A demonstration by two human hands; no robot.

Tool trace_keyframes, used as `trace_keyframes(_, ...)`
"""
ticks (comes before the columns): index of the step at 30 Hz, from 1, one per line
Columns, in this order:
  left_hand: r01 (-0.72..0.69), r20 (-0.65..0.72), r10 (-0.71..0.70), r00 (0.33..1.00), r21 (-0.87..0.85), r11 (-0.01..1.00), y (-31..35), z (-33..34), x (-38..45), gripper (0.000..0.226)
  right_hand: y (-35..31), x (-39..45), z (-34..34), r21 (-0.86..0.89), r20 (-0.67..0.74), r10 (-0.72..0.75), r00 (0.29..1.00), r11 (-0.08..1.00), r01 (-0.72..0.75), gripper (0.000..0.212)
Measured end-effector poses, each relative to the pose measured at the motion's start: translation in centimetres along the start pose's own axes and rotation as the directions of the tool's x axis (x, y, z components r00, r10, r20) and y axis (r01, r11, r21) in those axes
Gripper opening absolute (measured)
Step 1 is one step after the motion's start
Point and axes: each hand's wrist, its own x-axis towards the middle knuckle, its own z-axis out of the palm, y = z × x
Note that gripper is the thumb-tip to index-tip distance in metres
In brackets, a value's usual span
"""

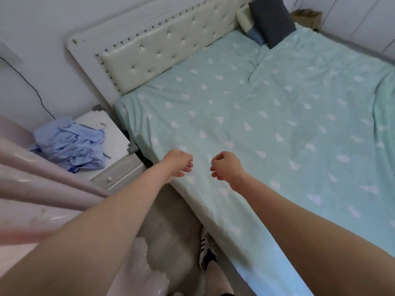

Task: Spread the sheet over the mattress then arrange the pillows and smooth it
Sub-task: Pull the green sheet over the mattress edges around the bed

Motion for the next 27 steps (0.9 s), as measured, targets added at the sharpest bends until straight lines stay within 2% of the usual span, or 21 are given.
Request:
trace_keyframes(3,0.017,-0.033,-0.016,0.999,0.021,1.0,3.3,-2.9,4.7,0.009,-4.0,5.6,1.6,0.0,0.027,-0.011,1.0,1.0,0.011,0.017)
trace_keyframes(8,0.013,-0.082,-0.002,0.997,0.13,0.991,7.8,-7.1,10.7,0.02,-10.0,12.8,3.5,-0.044,0.094,-0.017,0.995,0.999,0.021,0.017)
trace_keyframes(16,-0.01,-0.123,0.032,0.992,0.174,0.985,12.4,-15.0,16.6,0.015,-18.9,19.8,7.0,-0.049,0.119,-0.022,0.993,0.998,0.028,0.016)
trace_keyframes(24,-0.025,-0.102,0.055,0.993,0.269,0.963,12.7,-25.8,25.4,0.019,-26.5,26.3,15.0,-0.074,0.119,-0.005,0.993,0.997,0.014,0.015)
trace_keyframes(27,-0.018,-0.105,0.045,0.993,0.244,0.97,12.6,-30.3,29.7,0.018,-28.7,29.3,19.5,-0.104,0.106,0.043,0.993,0.994,-0.032,0.014)
